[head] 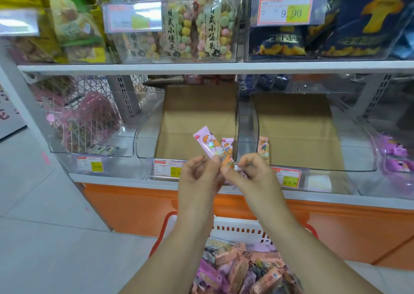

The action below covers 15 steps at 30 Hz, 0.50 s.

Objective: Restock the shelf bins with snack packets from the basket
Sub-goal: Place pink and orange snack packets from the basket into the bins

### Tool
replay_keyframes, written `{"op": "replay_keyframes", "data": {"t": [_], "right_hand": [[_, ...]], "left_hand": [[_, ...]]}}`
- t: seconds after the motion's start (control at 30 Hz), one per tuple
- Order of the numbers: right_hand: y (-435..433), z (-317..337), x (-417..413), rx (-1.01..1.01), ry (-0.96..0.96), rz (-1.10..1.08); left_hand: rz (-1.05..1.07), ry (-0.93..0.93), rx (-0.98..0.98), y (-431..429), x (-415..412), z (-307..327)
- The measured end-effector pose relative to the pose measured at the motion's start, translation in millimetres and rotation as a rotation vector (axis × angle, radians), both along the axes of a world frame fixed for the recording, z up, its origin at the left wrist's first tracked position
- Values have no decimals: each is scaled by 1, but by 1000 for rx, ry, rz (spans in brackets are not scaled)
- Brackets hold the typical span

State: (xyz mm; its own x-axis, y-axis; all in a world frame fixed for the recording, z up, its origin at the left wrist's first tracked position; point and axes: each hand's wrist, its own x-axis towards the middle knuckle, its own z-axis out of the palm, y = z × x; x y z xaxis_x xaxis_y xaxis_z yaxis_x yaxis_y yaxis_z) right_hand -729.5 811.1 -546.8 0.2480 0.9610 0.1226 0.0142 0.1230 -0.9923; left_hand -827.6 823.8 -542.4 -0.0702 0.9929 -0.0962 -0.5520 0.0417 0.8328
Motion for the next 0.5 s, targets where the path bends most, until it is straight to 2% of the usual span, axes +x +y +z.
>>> {"op": "replay_keyframes", "data": {"t": [0.1,0.17,0.3,0.4,0.5], "right_hand": [[1,3,5,3,-121,63],[4,4,18,1,-295,38],[14,1,40,41,-731,-93],[14,-7,40,-62,-856,-35],[11,-10,42,-52,-884,0]], "left_hand": [[-2,111,47,4,-3,-1],[17,241,74,24,-14,4],[69,705,133,77,-28,19],[-47,972,84,109,-21,18],[-147,1089,-19,128,-9,9]]}}
